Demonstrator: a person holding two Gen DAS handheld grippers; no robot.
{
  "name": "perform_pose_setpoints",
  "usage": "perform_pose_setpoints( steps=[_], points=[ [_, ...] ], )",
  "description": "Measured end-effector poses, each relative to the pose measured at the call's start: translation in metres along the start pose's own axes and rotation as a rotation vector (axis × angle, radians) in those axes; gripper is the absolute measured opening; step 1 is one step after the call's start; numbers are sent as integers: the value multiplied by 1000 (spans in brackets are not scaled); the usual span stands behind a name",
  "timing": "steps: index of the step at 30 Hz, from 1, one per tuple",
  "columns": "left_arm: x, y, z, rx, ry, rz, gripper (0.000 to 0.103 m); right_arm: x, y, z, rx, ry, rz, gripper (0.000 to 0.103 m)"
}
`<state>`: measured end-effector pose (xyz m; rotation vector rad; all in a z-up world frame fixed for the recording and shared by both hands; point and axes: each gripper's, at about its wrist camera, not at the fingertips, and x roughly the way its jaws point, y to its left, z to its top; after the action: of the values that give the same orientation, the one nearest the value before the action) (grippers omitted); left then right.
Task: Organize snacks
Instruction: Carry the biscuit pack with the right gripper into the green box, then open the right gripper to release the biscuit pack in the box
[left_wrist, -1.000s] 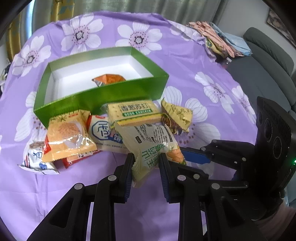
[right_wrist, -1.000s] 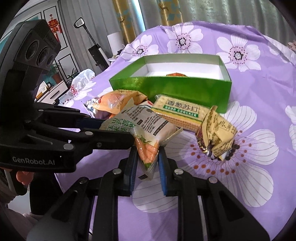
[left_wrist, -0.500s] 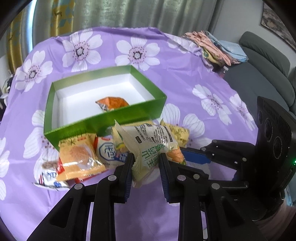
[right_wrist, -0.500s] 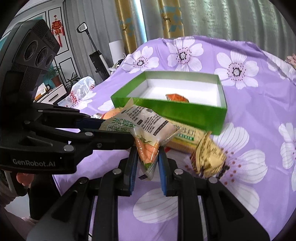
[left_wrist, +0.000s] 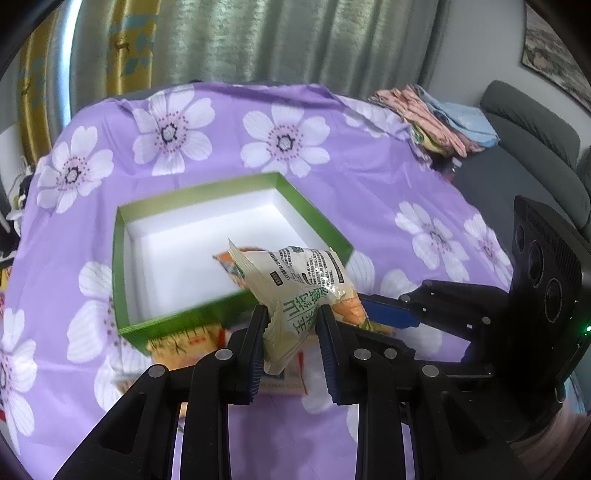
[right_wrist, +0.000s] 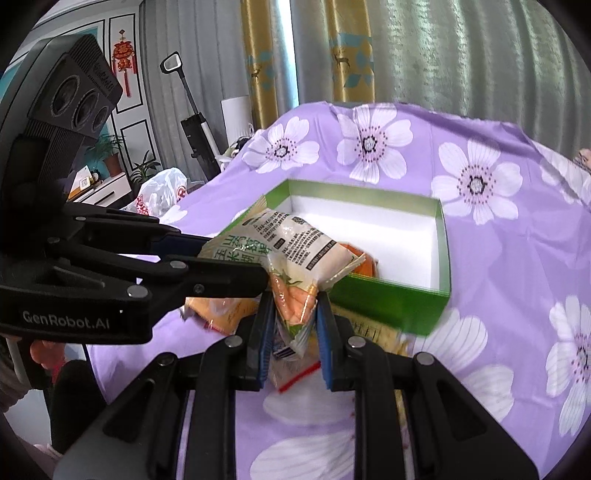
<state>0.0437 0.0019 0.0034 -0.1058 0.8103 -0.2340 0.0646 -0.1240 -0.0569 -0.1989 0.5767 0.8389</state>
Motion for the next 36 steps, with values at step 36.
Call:
perform_pose_setpoints(
  steps=[36],
  points=[
    [61,113,35,-240,84,75,46,115,-20,46,67,118,-11,27]
  ],
)
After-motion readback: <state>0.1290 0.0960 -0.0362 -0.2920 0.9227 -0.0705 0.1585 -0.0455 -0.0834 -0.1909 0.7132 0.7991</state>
